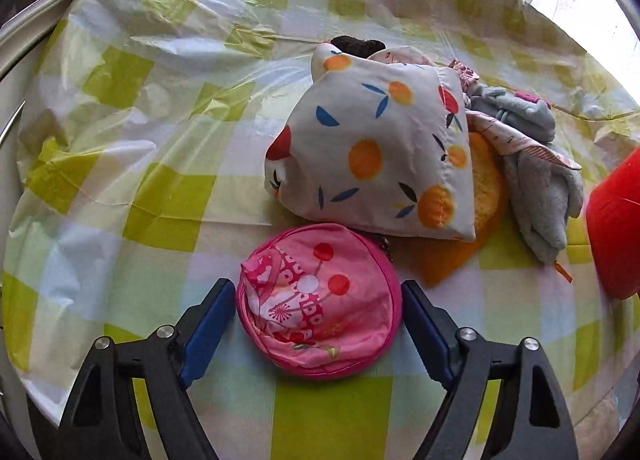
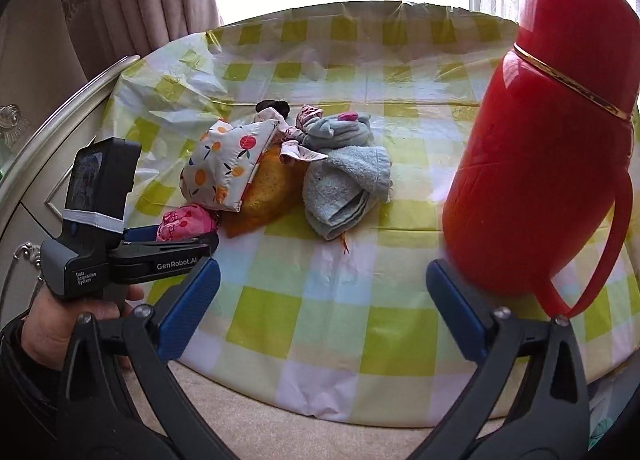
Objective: Organize soft objects
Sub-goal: 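Grasp the pink round pouch with the left tool, then grasp the white floral pillow with the right tool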
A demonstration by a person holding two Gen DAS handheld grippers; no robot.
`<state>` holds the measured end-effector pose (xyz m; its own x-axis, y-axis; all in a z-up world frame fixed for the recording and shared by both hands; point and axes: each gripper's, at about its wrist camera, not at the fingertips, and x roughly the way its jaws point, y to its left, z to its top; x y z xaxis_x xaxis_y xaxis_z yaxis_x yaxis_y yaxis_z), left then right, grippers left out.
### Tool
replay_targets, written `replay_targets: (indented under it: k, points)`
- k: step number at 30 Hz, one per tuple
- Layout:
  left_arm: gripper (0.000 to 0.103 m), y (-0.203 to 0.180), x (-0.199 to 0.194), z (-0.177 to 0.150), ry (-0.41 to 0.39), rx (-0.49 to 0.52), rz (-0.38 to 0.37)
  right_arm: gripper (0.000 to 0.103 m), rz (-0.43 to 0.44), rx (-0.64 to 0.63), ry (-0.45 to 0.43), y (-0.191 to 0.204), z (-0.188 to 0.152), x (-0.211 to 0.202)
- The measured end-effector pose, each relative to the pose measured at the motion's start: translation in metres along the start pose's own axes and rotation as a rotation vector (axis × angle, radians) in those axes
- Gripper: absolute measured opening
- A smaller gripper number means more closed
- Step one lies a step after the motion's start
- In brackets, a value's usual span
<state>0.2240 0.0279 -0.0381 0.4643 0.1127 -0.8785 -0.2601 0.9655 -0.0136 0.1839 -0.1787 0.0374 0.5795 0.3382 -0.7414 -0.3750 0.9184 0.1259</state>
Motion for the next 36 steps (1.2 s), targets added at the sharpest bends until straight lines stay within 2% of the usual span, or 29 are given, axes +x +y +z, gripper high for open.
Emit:
replay_targets:
  k: [6, 14, 20, 25, 30, 33, 36]
  points:
    - [0.075, 0.015, -0.007, -0.007, -0.031, -0.058, -0.029, 0.103, -0.002, -0.013, -0.001, 0.024, 0.026, 0.025]
    - [0.075, 0.078, -0.033, -0.027, -0.123, -0.379, -0.028, 0.103, -0.038, -0.013, 0.015, 0.069, 0.055, 0.063]
    - [0.075, 0.105, -0.049, -0.044, -0.205, -0.525, -0.004, 0.103, -0.055, -0.052, 0.047, 0.105, 0.066, 0.096]
    - [0.075, 0.115, -0.051, -0.05, -0.234, -0.57, -0.004, 0.103, -0.052, -0.008, 0.066, 0.118, 0.08, 0.116]
    - [0.075, 0.117, -0.049, -0.051, -0.23, -0.582, -0.013, 0.103, -0.087, 0.033, 0.107, 0.124, 0.093, 0.142]
    - [0.075, 0.117, -0.047, -0.051, -0.23, -0.585, -0.018, 0.103, -0.125, 0.003, 0.145, 0.131, 0.094, 0.161]
    - [0.075, 0.118, -0.046, -0.05, -0.229, -0.589, -0.022, 0.103, -0.145, -0.034, 0.144, 0.135, 0.091, 0.168]
